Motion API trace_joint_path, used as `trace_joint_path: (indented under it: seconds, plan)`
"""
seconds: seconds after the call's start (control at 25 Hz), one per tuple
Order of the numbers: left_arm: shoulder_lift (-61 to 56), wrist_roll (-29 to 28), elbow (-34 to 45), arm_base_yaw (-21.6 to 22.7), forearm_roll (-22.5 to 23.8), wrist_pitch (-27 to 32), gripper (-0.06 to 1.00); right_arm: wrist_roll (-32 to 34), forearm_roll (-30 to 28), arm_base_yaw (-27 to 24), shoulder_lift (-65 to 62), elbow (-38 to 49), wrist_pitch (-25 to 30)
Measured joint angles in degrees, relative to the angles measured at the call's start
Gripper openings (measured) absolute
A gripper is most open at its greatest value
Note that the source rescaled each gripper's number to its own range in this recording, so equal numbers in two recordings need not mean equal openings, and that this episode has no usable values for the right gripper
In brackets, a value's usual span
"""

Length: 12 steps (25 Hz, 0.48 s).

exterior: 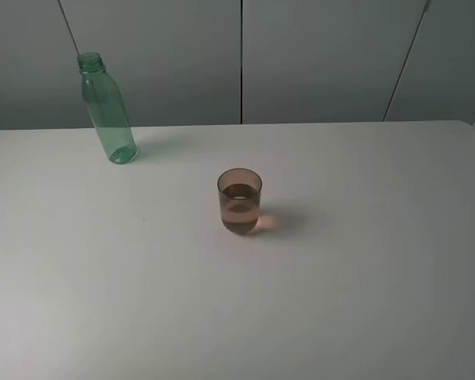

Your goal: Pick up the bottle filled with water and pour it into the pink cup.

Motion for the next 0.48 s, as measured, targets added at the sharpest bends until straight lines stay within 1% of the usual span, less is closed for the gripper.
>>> trace_joint_path:
  seconds: [0.32, 0.48]
  plan:
    - [-10.27, -0.10, 0.89, 0.00, 0.80, 1.68, 1.00, 0.00, 0.00, 0.00, 0.00, 0.00, 0.00]
    - [-10.41, -0.10, 0.97, -2.59, 0.90, 1.68, 1.00, 0.00, 0.00, 0.00, 0.00, 0.00, 0.00]
